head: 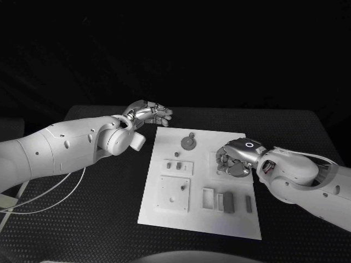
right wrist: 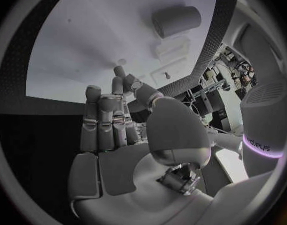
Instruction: Assemble the parts on the task board
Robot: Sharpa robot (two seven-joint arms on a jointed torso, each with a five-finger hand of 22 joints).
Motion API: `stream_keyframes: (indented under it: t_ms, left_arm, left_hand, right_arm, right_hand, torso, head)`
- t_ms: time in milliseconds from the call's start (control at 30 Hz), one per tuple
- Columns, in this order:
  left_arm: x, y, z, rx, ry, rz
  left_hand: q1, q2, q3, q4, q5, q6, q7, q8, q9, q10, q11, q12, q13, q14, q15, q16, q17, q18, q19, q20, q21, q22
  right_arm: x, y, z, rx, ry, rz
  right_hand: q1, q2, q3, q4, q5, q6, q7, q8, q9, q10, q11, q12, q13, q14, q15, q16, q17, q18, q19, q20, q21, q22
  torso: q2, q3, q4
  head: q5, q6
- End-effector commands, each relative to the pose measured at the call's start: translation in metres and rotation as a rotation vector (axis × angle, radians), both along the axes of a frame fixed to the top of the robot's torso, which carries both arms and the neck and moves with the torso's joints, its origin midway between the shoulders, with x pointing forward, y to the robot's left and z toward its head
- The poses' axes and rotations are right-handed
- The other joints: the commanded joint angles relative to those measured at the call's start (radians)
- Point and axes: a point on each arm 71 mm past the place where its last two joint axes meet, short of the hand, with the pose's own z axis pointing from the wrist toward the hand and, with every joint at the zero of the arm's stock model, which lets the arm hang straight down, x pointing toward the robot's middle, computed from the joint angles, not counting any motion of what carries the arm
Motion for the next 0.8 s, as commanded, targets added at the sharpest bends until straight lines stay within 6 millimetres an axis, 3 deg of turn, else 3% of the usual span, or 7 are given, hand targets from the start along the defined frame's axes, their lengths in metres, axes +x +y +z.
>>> stream_keyframes:
  t_ms: [33,400,633,800]
  left_arm:
    - [0.000,-0.002,0.001,-0.013,-0.003,-0.014]
    - [0.000,-0.002,0.001,-0.013,-0.002,-0.013]
    - [0.001,-0.002,0.001,-0.012,-0.004,-0.010]
    - [0.001,-0.003,0.001,-0.012,-0.004,-0.011]
  left_hand:
    - [-0.001,0.011,-0.004,-0.001,-0.002,-0.005,-0.004,0.006,-0.001,0.002,-0.005,0.001,-0.002,0.002,0.003,-0.007,0.001,-0.001,-0.003,0.004,-0.001,-0.001]
    - [-0.001,0.011,-0.004,-0.001,-0.002,-0.005,-0.004,0.006,-0.002,0.002,-0.004,0.000,-0.002,0.002,0.003,-0.008,0.003,-0.001,-0.003,0.004,-0.001,-0.002]
    - [-0.001,0.011,-0.005,-0.001,-0.002,-0.005,-0.004,0.006,-0.002,0.002,-0.004,0.000,-0.002,0.002,0.003,-0.009,0.004,-0.001,-0.003,0.004,-0.001,-0.002]
    - [-0.001,0.011,-0.005,-0.001,-0.002,-0.005,-0.004,0.007,-0.002,0.002,-0.004,0.000,-0.002,0.002,0.003,-0.009,0.004,-0.001,-0.004,0.004,0.000,-0.002]
  right_arm:
    - [0.000,0.000,0.006,0.032,-0.006,0.002]
    - [-0.013,0.017,0.021,0.110,0.029,0.054]
    - [-0.025,0.049,0.024,0.144,0.051,0.131]
    - [-0.037,0.073,0.015,0.164,0.080,0.185]
  right_hand:
    - [0.001,0.005,-0.007,0.000,0.000,0.021,-0.013,0.018,0.031,0.005,-0.001,0.004,0.002,0.004,-0.003,-0.004,0.002,0.007,0.005,0.001,0.004,0.008]
    - [0.001,0.004,-0.007,0.000,0.000,0.021,-0.013,0.019,0.032,0.005,-0.001,0.004,0.004,0.004,-0.004,-0.005,0.002,0.007,0.006,0.000,0.003,0.007]
    - [0.002,0.005,-0.006,0.000,0.001,0.020,-0.013,0.018,0.034,0.004,-0.001,0.004,0.005,0.004,-0.004,-0.006,0.001,0.007,0.006,0.000,0.002,0.007]
    - [0.003,0.006,-0.005,0.000,0.001,0.018,-0.013,0.018,0.035,0.003,-0.001,0.003,0.006,0.004,-0.004,-0.007,0.001,0.007,0.005,0.000,0.001,0.007]
  torso:
    - [0.000,0.0003,0.0008]
    - [-0.001,-0.0014,-0.0010]
    - [0.000,-0.0008,0.0008]
    - [-0.001,-0.0023,0.0004]
  head:
    - [0.000,0.000]
    - [0.005,0.000]
    - [0.015,-0.003]
    - [0.019,-0.001]
